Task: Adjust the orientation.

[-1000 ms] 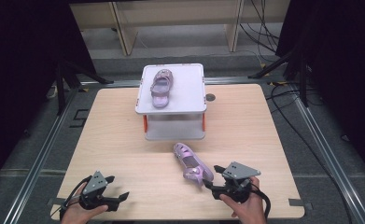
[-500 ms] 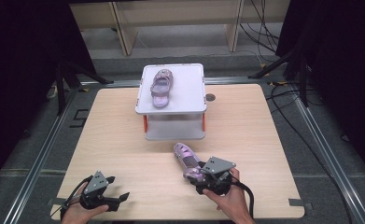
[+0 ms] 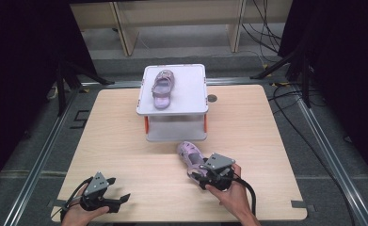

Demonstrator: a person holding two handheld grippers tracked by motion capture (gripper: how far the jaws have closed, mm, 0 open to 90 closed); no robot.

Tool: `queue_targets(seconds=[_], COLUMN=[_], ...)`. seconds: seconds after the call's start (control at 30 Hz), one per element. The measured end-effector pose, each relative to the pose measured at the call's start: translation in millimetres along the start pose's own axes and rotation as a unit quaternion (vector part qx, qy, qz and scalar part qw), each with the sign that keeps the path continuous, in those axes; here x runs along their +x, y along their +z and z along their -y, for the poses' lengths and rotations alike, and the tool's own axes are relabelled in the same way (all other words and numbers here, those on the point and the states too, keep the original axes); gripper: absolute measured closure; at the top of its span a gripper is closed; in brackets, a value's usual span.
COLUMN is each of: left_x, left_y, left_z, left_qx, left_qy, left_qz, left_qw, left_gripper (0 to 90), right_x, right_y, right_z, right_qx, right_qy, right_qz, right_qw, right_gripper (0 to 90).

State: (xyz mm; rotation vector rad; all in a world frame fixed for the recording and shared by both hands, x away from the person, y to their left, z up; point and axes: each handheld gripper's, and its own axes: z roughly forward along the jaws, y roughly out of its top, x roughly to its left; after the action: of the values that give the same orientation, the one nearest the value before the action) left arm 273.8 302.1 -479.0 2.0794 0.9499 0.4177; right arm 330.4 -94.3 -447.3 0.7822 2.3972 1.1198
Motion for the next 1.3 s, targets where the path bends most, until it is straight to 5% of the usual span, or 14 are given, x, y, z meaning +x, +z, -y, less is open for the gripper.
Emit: queue_targets(seconds=[0.13, 0.17, 0.3, 0.4, 0.73, 0.97, 1.3], left_x=[1.8, -0.3, -0.2, 0.7, 1.1, -0.1, 1.7], left_y=[-0.6, -0.1, -0.2, -0.7, -2.3, -2.6, -2.9], left_z=[-0.6, 0.1, 0.0, -0.7, -1.1, -0.8, -1.5], left_qx=[0.008, -0.001, 0.0, 0.003, 0.004, 0.001, 0.004], left_qy=[0.012, -0.003, -0.002, 0.013, 0.013, 0.004, 0.015], left_qz=[-0.003, 0.001, 0.0, -0.003, -0.002, -0.002, -0.003], left_qw=[0.9999, 1.0, 1.0, 0.9999, 0.9999, 1.0, 0.9999], left_gripper=[16.2, 16.2, 16.2, 16.2, 16.2, 16.2, 16.2], right_x=[-10.2, -12.8, -23.1, -28.2, -30.5, -26.7, -30.3], right_y=[2.0, 2.9, 5.3, 6.4, -7.5, -17.6, -23.3], right_z=[1.6, 2.1, 4.8, 7.9, 14.5, 16.9, 18.8], right_qx=[0.009, 0.012, 0.021, 0.032, 0.04, 0.037, 0.023], right_qy=[0.027, 0.035, 0.062, 0.06, 0.108, 0.129, 0.12], right_qz=[0.0, -0.002, -0.005, -0.002, -0.022, -0.037, -0.023], right_qw=[0.9996, 0.9993, 0.9979, 0.9977, 0.9931, 0.9903, 0.9923], right_gripper=[38.4, 38.4, 38.6, 38.9, 42.3, 39.0, 36.0])
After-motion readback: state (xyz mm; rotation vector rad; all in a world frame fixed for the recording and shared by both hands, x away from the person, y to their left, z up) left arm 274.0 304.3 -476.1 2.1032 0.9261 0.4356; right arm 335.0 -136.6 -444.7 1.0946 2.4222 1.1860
